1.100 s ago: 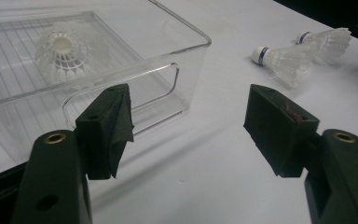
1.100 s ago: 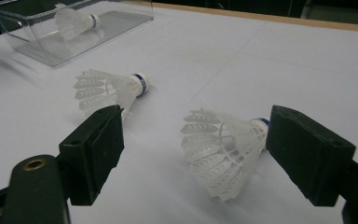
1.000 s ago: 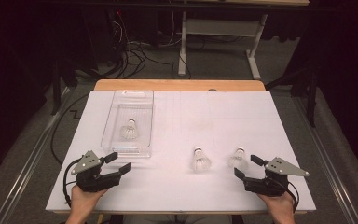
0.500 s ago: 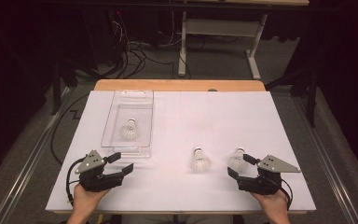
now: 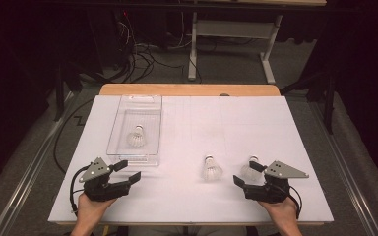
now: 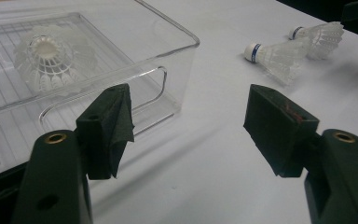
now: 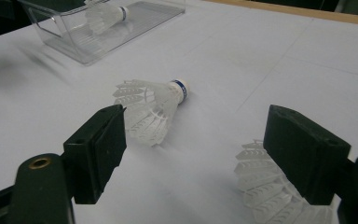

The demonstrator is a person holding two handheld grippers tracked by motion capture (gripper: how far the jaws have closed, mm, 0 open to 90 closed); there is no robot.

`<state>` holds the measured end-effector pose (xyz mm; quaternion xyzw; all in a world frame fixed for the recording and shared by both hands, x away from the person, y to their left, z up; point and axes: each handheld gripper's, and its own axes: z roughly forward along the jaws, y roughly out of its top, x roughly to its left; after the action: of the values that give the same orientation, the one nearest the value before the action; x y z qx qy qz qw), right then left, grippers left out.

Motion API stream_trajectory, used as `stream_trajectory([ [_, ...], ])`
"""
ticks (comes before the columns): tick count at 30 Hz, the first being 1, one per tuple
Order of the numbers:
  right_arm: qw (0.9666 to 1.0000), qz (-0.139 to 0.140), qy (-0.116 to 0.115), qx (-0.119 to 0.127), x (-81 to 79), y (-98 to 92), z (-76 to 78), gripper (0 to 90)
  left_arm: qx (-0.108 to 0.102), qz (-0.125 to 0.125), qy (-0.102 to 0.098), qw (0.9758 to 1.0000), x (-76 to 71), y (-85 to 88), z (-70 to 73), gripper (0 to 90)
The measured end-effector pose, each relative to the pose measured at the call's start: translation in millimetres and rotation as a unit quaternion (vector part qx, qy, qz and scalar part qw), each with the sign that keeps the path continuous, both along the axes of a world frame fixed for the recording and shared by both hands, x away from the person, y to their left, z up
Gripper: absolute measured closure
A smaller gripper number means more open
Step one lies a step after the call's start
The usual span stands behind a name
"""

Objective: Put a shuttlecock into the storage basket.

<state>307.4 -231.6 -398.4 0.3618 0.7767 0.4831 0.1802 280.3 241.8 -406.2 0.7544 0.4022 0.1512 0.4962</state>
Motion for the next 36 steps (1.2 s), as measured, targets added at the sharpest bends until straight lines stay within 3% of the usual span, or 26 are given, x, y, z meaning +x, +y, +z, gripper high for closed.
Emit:
stream_trajectory([
  [18, 0.9982, 0.017, 0.043, -0.036, 15.0, 24.6, 7.8, 28.8, 0.0, 0.001, 0.0, 1.0, -0.2, 0.5, -0.2, 32.9],
  [24, 0.9949, 0.029, 0.068, -0.069, 18.8, 33.9, 9.2, 32.6, 0.004, -0.002, 0.0, 1.0, -0.4, -0.5, -0.4, 32.9],
  [36, 0.9863, 0.043, 0.115, -0.11, 30.8, 49.0, 11.5, 40.0, 0.005, -0.003, -0.001, 1.0, -0.3, -0.6, -0.5, 32.9],
])
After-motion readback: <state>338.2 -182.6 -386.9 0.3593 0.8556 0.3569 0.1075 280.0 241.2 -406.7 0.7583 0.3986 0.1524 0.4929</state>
